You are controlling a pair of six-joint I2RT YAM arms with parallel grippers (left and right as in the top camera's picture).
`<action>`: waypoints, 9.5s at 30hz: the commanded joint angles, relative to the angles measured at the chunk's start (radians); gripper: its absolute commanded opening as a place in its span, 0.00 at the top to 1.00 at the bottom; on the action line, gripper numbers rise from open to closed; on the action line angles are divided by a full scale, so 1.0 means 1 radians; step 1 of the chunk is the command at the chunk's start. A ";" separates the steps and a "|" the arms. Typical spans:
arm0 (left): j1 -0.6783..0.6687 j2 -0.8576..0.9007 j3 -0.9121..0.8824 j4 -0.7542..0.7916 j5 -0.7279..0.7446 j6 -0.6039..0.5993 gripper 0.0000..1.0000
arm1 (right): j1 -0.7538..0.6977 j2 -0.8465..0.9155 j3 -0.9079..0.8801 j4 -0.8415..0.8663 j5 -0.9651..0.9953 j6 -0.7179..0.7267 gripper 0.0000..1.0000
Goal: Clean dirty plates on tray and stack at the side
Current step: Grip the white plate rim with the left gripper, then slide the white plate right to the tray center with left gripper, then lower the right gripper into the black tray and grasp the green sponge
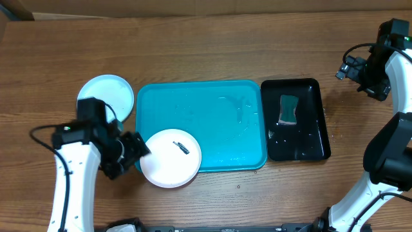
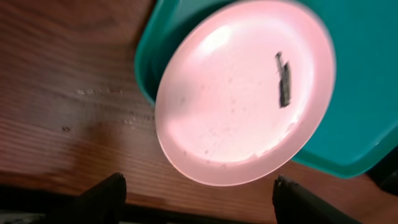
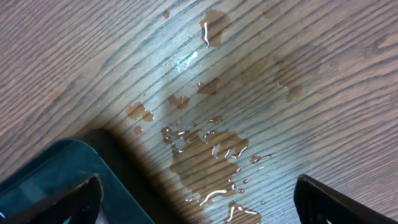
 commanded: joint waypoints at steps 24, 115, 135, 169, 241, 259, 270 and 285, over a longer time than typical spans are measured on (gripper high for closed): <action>-0.047 -0.015 -0.232 0.142 -0.067 -0.096 0.45 | -0.003 -0.021 0.013 0.003 -0.002 0.004 0.00; -0.261 0.005 -0.343 0.278 -0.039 -0.287 0.75 | -0.001 -0.021 0.013 0.004 -0.002 0.005 0.00; -0.263 0.005 -0.258 0.523 0.020 -0.370 0.96 | 0.000 -0.021 0.013 0.004 -0.002 0.005 0.00; -0.472 0.238 0.278 0.283 -0.243 -0.282 0.55 | 0.000 -0.021 0.013 0.026 0.001 0.004 0.00; -0.510 0.620 0.225 0.488 -0.214 -0.142 0.84 | 0.042 -0.021 0.013 -0.181 -0.485 -0.163 0.07; -0.511 0.620 0.225 0.488 -0.214 -0.135 0.83 | 0.416 -0.021 -0.247 0.022 -0.042 -0.075 0.25; -0.511 0.620 0.225 0.488 -0.214 -0.135 0.80 | 0.442 -0.021 -0.348 0.167 -0.039 -0.076 0.96; -0.511 0.620 0.225 0.488 -0.214 -0.135 0.76 | 0.435 -0.021 -0.322 0.215 0.045 0.009 0.44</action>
